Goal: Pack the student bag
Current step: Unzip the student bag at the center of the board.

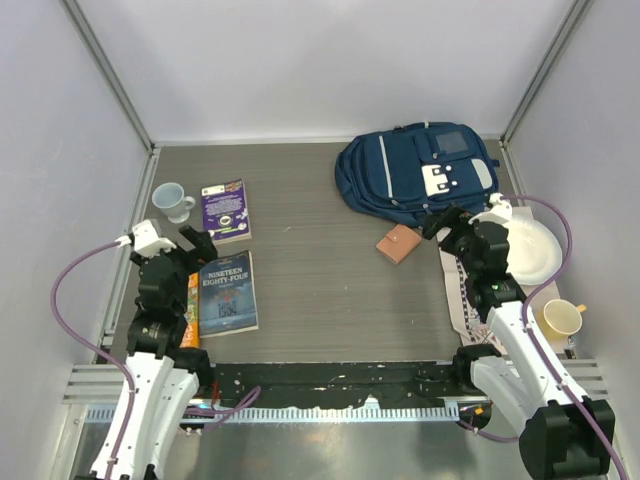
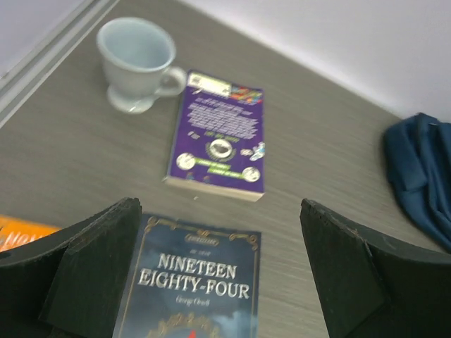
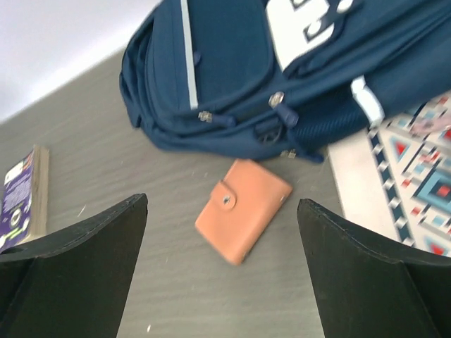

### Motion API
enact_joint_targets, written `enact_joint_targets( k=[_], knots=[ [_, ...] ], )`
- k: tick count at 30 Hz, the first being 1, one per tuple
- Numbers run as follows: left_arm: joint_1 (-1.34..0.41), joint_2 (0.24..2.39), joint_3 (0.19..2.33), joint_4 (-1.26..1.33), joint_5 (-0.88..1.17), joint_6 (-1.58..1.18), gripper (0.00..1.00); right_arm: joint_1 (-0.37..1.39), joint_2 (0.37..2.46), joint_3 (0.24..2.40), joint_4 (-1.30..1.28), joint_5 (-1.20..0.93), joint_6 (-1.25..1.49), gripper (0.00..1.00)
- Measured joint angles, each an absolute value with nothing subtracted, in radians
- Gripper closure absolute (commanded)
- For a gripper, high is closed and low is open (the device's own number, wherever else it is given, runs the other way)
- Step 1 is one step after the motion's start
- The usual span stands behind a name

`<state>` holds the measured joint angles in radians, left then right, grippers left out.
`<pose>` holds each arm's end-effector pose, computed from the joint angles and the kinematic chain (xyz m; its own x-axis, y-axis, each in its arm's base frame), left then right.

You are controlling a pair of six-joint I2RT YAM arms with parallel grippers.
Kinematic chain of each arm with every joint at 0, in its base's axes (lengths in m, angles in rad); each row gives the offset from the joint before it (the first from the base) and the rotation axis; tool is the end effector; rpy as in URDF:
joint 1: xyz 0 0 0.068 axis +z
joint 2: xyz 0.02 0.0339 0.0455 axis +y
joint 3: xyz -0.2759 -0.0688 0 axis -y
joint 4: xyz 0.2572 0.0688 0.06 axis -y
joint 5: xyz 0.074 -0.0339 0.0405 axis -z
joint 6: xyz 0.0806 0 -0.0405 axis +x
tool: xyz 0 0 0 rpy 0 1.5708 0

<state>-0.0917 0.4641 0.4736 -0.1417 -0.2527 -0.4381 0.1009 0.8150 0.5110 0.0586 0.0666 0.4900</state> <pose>0.1817 0.0035 0.2794 -0.0518 -0.4077 -0.9116 -0.1989 0.8988 -0.3907 0.2432 0.0192 0.2570 -0.2303 0.4487 -0.8635 0.0817 0.8932 0.4423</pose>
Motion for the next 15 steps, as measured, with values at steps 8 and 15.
enact_joint_targets(
  k=[8, 15],
  knots=[
    [-0.093, 0.435, 0.625, -0.401, -0.282, -0.491, 0.0, 0.101, 0.818, 0.511, -0.049, -0.074, 0.606, 0.07],
    [-0.092, 0.483, 0.731, -0.556, -0.247, -0.571, 0.0, 0.101, 0.833, 0.535, -0.11, -0.078, 0.65, 0.07]
  ],
)
